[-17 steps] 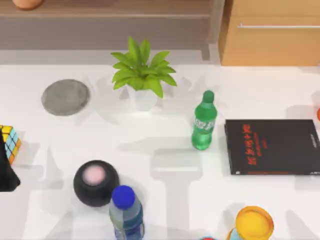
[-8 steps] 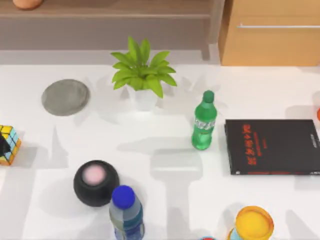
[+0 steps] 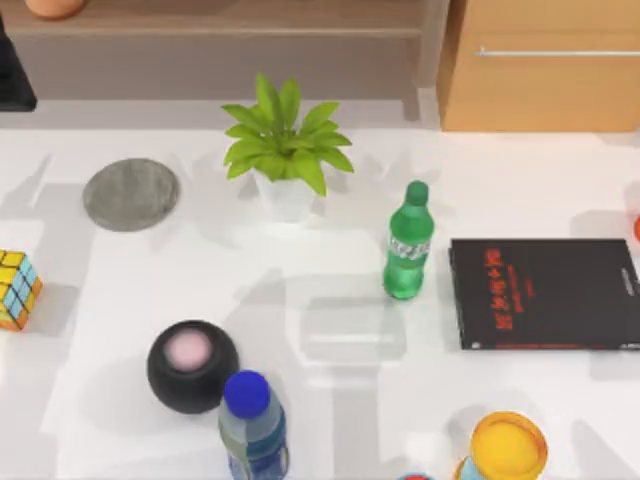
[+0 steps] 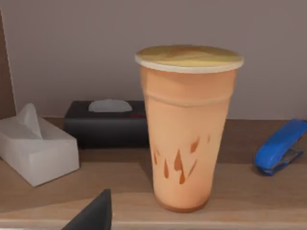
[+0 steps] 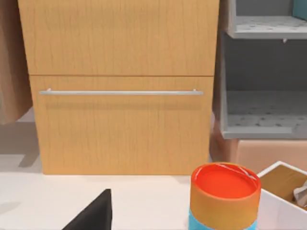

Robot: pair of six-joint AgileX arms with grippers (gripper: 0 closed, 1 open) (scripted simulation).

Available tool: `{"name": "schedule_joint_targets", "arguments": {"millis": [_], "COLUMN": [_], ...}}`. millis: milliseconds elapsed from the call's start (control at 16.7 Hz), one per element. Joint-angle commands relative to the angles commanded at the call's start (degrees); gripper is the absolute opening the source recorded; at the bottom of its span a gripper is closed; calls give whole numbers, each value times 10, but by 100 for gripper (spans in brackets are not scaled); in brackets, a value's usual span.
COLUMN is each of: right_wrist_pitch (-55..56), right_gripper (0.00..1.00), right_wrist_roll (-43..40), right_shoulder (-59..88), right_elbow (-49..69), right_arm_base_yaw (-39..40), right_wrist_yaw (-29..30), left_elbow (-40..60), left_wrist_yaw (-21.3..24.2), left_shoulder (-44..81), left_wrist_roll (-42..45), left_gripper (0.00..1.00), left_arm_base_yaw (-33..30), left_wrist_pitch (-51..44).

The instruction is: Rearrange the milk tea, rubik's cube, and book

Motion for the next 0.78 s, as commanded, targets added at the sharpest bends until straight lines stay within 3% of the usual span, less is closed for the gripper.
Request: {"name": "schedule_joint_targets", "arguments": {"millis": [420, 780], "right_wrist_pitch": [0, 0], "right_gripper": [100, 100], "right_wrist_roll": [0, 0], "right_shoulder": [0, 0], "right_elbow": [0, 0], "right_arm_base_yaw": [0, 0], "right_wrist_yaw": [0, 0], "left_elbow": [163, 211], "left_wrist_yaw": [6, 9], "left_shoulder": [331, 410], "left_wrist_roll": [0, 1], "left_gripper": [100, 100], "left_arm_base_yaw": [-1, -2], "left_wrist_pitch": [148, 191]}}
